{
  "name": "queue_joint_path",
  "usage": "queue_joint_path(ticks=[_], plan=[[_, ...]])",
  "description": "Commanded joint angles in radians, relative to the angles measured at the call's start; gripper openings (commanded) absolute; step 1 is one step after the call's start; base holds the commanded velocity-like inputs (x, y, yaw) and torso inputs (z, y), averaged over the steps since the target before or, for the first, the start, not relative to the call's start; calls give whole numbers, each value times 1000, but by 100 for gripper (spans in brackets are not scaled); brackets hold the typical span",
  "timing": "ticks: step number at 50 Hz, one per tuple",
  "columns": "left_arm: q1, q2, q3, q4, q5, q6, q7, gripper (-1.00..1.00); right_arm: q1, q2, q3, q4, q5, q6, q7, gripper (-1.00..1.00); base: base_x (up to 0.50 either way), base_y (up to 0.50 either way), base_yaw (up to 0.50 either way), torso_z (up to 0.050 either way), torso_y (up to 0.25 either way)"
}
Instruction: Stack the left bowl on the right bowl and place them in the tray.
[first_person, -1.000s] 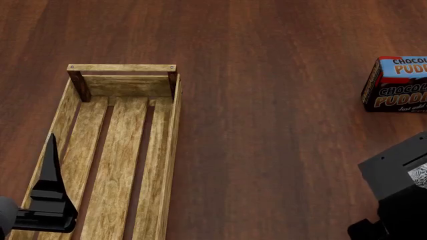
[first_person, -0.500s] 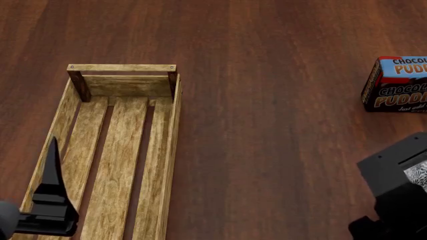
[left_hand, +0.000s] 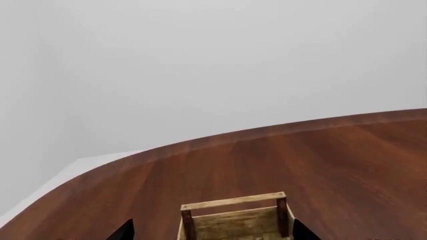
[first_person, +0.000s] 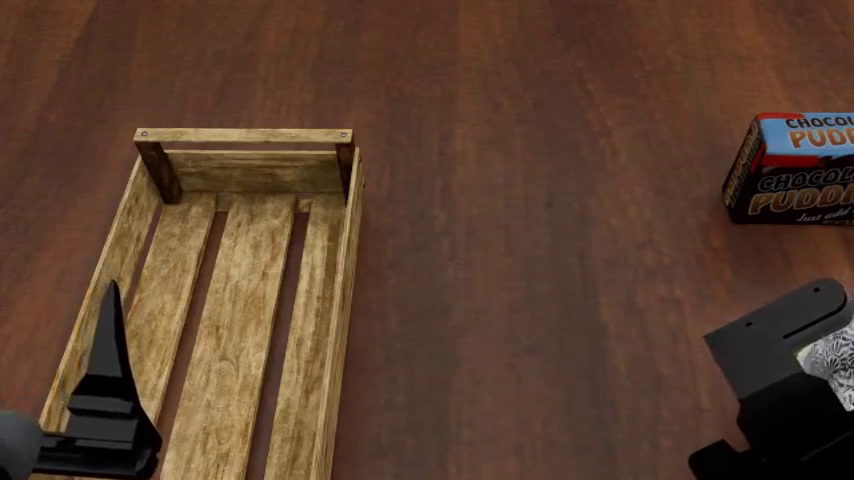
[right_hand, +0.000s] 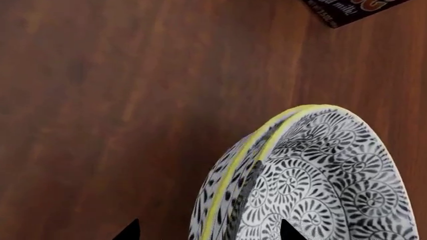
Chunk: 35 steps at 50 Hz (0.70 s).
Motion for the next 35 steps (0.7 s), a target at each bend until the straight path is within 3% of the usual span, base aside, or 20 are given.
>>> queue_joint_path(ticks=[1, 13, 14, 25, 35], plan=[[2, -2, 5, 6, -3, -4, -6, 100, -31, -11, -3, 51, -9, -32, -12, 100, 0, 0, 0, 0, 0], [1, -4, 10, 1, -5, 3, -9, 100, -48, -16, -6, 75, -5, -33, -18, 100, 0, 0, 0, 0, 0], [-1, -4, 9, 1, -6, 1, -9, 100, -53, -14, -1, 73, 1, -38, -17, -100, 0, 0, 0, 0, 0], [-13, -4, 5, 4, -16, -5, -12, 100, -36, -14, -12, 40, -6, -23, -24, -100, 0, 0, 0, 0, 0], [-6, -10, -9, 14, -27, -1, -15, 100, -14, 21, 3, -117, 39, 37, 37, -100, 0, 0, 0, 0, 0]])
